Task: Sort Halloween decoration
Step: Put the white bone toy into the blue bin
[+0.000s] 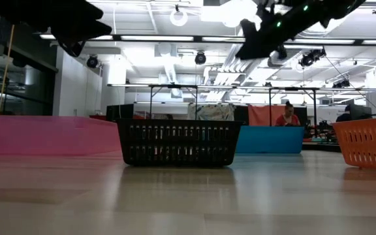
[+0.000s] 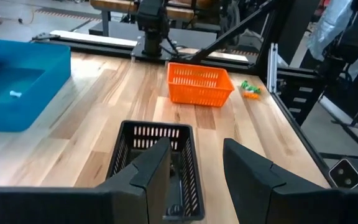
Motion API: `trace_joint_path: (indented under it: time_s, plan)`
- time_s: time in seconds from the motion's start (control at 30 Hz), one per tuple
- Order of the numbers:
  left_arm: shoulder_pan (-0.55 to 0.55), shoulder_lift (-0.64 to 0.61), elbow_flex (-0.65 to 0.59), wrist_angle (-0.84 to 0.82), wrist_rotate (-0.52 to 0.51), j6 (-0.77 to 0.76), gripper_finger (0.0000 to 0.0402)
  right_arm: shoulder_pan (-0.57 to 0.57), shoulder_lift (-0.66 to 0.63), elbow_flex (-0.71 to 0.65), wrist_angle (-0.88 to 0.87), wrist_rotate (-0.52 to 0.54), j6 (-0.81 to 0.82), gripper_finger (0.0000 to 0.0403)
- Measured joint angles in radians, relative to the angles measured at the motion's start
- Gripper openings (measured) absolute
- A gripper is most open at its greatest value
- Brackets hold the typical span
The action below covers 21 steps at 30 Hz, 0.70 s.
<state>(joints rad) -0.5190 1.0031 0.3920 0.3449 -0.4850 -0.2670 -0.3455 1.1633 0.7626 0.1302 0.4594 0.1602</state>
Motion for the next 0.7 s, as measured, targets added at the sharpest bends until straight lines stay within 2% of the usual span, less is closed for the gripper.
trace_joint_path:
  time_s: [0.17,0.37,0.43,0.53,0.63,0.7]
  plan:
    - [0.0,0.0,0.0,-0.002,0.0,-0.019,0.0133,-0.03,0.107,-0.007,0.002,0.001,0.022,0.0097]
    - [0.0,0.0,0.0,-0.006,0.0,-0.02,0.0133,0.005,0.076,0.013,0.006,0.002,-0.05,0.0097]
    - [0.0,0.001,0.0,-0.015,0.001,-0.034,0.0133,0.042,0.035,0.016,-0.011,-0.022,-0.052,0.0097]
    - [0.0,0.001,0.0,-0.035,0.002,-0.073,0.0133,0.125,-0.021,0.002,-0.094,-0.121,-0.001,0.0097]
    - [0.0,0.001,0.0,-0.049,0.002,-0.114,0.0133,0.248,-0.056,-0.014,-0.192,-0.226,0.082,0.0097]
    - [0.0,0.001,0.0,-0.05,0.002,-0.125,0.0133,0.351,-0.061,-0.025,-0.237,-0.251,0.143,0.0097]
